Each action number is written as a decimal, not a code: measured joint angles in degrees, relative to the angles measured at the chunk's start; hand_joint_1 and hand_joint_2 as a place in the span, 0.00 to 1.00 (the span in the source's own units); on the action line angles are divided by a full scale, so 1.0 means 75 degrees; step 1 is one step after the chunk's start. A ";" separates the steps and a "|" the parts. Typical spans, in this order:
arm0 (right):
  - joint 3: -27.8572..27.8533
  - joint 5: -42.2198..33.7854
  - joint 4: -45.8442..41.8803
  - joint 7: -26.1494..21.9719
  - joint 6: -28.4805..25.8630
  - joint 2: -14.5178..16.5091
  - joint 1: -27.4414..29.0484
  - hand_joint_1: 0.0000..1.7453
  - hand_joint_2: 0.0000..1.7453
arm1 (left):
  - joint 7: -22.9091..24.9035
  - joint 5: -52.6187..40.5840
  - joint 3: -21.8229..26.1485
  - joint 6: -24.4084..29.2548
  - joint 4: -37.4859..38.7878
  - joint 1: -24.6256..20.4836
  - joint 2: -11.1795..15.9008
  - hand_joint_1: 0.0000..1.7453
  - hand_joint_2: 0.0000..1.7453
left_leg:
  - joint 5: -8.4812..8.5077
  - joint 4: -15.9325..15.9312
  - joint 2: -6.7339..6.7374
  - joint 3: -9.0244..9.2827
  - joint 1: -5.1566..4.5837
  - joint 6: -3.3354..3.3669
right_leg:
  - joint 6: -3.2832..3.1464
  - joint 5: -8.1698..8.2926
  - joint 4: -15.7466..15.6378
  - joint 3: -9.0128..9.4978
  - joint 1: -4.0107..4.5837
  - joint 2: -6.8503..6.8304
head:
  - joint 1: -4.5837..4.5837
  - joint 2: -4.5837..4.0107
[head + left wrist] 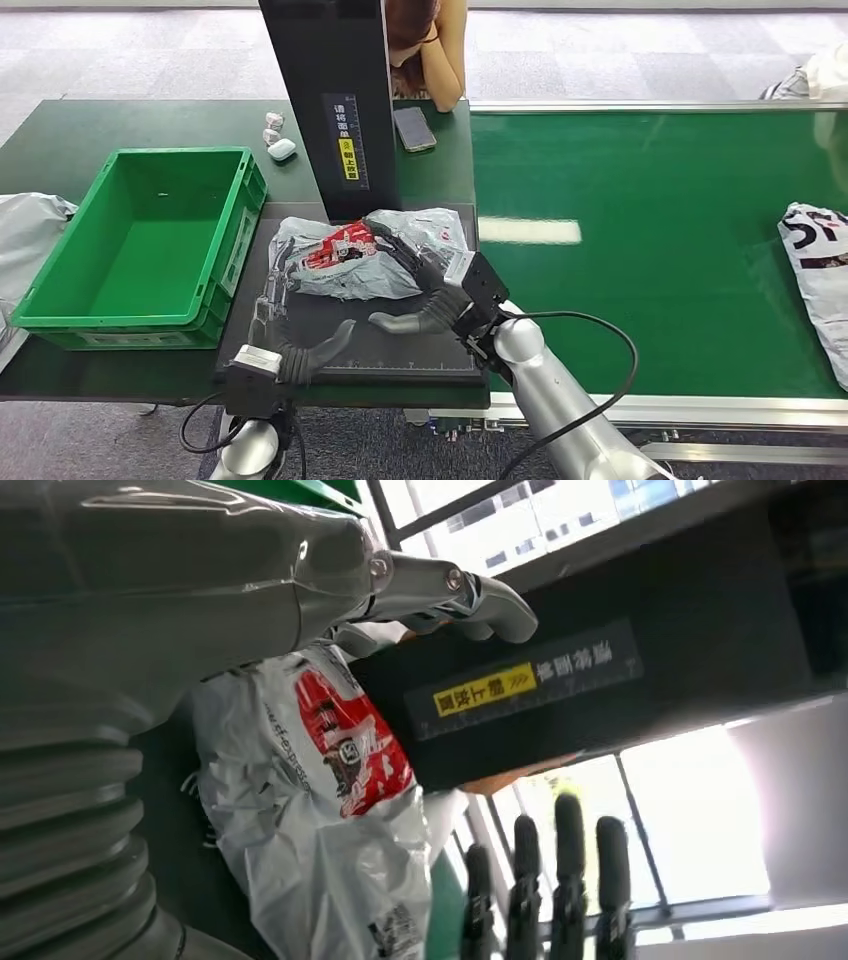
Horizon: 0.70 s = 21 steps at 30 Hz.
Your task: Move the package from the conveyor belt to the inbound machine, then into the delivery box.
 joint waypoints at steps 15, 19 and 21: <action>-0.0441 0.0203 -0.1405 -0.0320 0.0493 -0.0552 0.1167 0.00 1.00 | 0.1980 -0.4454 -0.0709 0.1001 0.0633 -0.0259 0.0284 0.00 1.00 | -0.0001 0.0001 -0.0004 0.0000 0.0000 -0.0002 | 0.0000 -0.0001 0.0000 -0.0002 0.0002 -0.0002 | 0.0000 0.0000; -0.0857 0.0124 -0.2385 -0.0348 0.0426 -0.0678 0.1895 0.00 1.00 | 0.2407 -0.5351 -0.0718 0.1280 0.1083 -0.0513 0.0319 0.00 1.00 | -0.0005 0.0001 -0.0007 -0.0002 0.0000 -0.0002 | 0.0000 -0.0002 -0.0001 -0.0002 0.0002 -0.0004 | 0.0000 0.0000; -0.1099 0.0126 -0.2809 -0.0308 0.0426 -0.0718 0.2203 0.00 1.00 | 0.2562 -0.5630 -0.0718 0.1302 0.1317 -0.0728 0.0328 0.00 1.00 | -0.0005 0.0001 -0.0008 -0.0003 -0.0001 -0.0001 | 0.0000 -0.0001 0.0000 -0.0001 0.0001 -0.0005 | 0.0000 0.0000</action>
